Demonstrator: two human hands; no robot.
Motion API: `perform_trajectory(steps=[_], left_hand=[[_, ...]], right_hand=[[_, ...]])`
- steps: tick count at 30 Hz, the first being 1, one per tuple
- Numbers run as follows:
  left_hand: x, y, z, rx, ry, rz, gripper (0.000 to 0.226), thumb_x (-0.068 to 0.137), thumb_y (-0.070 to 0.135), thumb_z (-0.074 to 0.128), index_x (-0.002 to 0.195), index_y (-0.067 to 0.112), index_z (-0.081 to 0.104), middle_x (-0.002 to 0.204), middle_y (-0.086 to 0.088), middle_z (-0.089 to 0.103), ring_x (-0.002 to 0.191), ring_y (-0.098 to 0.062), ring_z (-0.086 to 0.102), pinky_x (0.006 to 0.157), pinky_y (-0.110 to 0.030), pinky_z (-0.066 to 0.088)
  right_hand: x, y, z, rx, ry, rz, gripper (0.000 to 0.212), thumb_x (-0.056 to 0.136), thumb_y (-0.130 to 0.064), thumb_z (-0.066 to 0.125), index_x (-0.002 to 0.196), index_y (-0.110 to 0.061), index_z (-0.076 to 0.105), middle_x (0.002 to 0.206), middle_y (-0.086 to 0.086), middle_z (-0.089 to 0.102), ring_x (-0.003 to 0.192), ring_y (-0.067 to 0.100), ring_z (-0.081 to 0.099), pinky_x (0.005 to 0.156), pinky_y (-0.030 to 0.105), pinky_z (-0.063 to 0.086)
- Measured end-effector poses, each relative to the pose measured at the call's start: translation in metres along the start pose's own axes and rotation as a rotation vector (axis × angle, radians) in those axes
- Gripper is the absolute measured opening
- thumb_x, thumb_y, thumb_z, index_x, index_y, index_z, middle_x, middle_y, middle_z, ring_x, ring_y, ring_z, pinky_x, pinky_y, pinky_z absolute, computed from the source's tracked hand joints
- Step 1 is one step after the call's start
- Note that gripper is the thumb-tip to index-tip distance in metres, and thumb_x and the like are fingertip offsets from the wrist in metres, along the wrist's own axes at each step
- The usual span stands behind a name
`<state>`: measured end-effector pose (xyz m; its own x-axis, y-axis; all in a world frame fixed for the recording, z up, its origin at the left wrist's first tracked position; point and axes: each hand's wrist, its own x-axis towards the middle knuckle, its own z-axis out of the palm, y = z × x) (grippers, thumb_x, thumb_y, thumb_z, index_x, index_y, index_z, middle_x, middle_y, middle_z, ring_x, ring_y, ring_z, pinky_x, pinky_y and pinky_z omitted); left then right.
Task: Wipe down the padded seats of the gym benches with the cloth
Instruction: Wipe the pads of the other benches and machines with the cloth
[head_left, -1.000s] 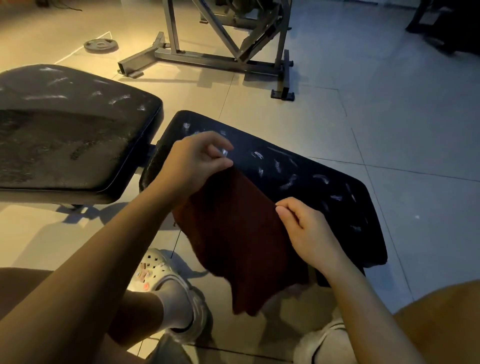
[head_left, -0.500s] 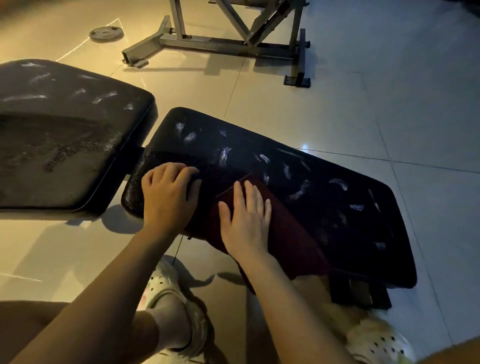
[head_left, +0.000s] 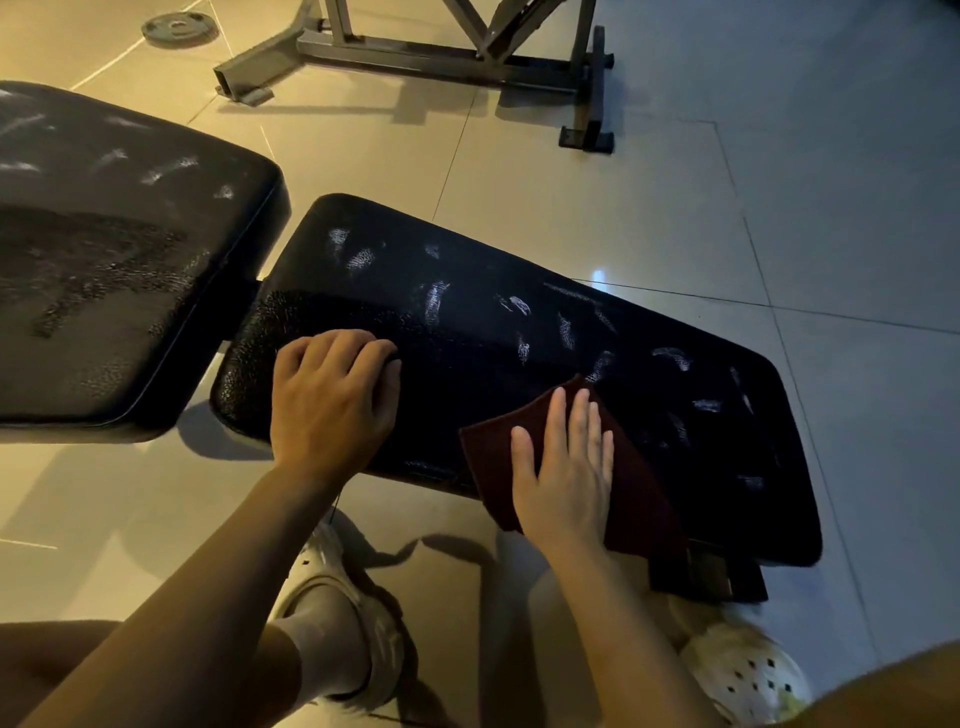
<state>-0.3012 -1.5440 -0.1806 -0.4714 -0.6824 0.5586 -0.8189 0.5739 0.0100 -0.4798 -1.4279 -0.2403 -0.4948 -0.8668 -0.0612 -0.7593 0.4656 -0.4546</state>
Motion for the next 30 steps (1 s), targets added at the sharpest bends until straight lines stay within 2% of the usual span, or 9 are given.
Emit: perform_trajectory(steps=[5,7,10,13,17,19,24,27,30], left_hand=[[-0.008,0.004,-0.002,-0.012,-0.096,0.135,0.033,0.095,0.033,0.044,0.107,0.016,0.069,0.112,-0.009,0.066,0.112,-0.028,0.056,0.098,-0.044,0.031],[-0.023,0.018,0.000,-0.039,-0.163,0.202,0.034,0.092,0.034,0.045,0.109,0.018,0.070,0.116,-0.008,0.065,0.119,-0.027,0.053,0.103,-0.046,0.030],[-0.045,0.046,-0.002,-0.114,-0.242,0.192,0.037,0.091,0.037,0.046,0.111,0.019,0.070,0.121,-0.005,0.064,0.125,-0.023,0.047,0.106,-0.048,0.029],[-0.058,0.068,-0.005,-0.190,-0.249,0.134,0.034,0.089,0.036,0.046,0.108,0.022,0.071,0.121,-0.002,0.062,0.127,-0.022,0.048,0.107,-0.049,0.029],[-0.063,0.085,-0.002,-0.202,-0.226,0.170,0.026,0.084,0.028,0.066,0.109,0.025,0.070,0.116,0.002,0.064,0.122,-0.019,0.050,0.105,-0.046,0.026],[-0.061,0.086,0.000,-0.201,-0.213,0.116,0.030,0.077,0.026,0.078,0.106,0.023,0.072,0.110,0.003,0.066,0.116,-0.018,0.055,0.102,-0.044,0.028],[-0.055,0.100,0.003,-0.201,-0.266,0.076,0.031,0.075,0.019,0.077,0.106,0.024,0.073,0.111,0.001,0.066,0.116,-0.022,0.057,0.102,-0.046,0.028],[-0.050,0.118,0.006,-0.256,-0.358,0.047,0.043,0.068,0.009,0.078,0.109,0.021,0.072,0.113,0.001,0.069,0.119,-0.022,0.057,0.106,-0.048,0.022],[-0.046,0.137,-0.005,-0.491,-0.419,-0.061,0.041,0.080,0.001,0.066,0.116,0.020,0.067,0.117,0.004,0.068,0.127,-0.016,0.052,0.116,-0.041,0.006]], right_hand=[[0.000,0.006,-0.005,-0.016,-0.086,-0.051,0.106,0.067,-0.089,-0.004,0.149,-0.024,-0.020,0.151,-0.004,-0.031,0.142,0.010,-0.027,0.111,0.029,-0.024],[0.002,0.009,-0.005,-0.018,-0.111,-0.056,0.096,0.071,-0.083,-0.004,0.147,-0.027,-0.022,0.153,-0.003,-0.030,0.141,0.009,-0.029,0.111,0.029,-0.025],[0.001,0.012,-0.004,0.081,-0.087,-0.096,0.080,0.080,-0.069,-0.006,0.149,-0.030,-0.010,0.162,-0.001,-0.015,0.140,0.003,-0.025,0.110,0.024,-0.025],[0.000,0.015,-0.011,0.343,-0.072,-0.103,0.063,0.095,-0.056,0.017,0.151,-0.029,0.024,0.161,-0.009,0.005,0.141,-0.002,-0.010,0.115,0.026,-0.016],[-0.001,0.019,-0.027,0.986,-0.101,0.232,0.046,0.098,-0.044,0.045,0.142,-0.030,0.048,0.153,-0.004,0.038,0.145,0.015,0.024,0.120,0.046,0.018],[-0.001,0.020,-0.029,1.094,-0.106,0.277,0.047,0.097,-0.042,0.046,0.140,-0.027,0.052,0.145,0.001,0.048,0.138,0.020,0.038,0.117,0.048,0.027],[-0.001,0.021,-0.031,1.087,-0.179,0.292,0.072,0.077,-0.060,0.047,0.143,-0.033,0.047,0.153,0.002,0.039,0.146,0.022,0.025,0.118,0.053,0.019],[-0.001,0.026,-0.030,1.093,-0.209,0.231,0.065,0.069,-0.069,0.049,0.130,-0.047,0.055,0.150,0.001,0.042,0.147,0.024,0.023,0.118,0.054,0.020],[-0.002,0.025,-0.035,1.104,-0.253,0.189,0.056,0.066,-0.084,0.046,0.112,-0.058,0.063,0.145,0.000,0.048,0.145,0.023,0.025,0.118,0.053,0.022]])
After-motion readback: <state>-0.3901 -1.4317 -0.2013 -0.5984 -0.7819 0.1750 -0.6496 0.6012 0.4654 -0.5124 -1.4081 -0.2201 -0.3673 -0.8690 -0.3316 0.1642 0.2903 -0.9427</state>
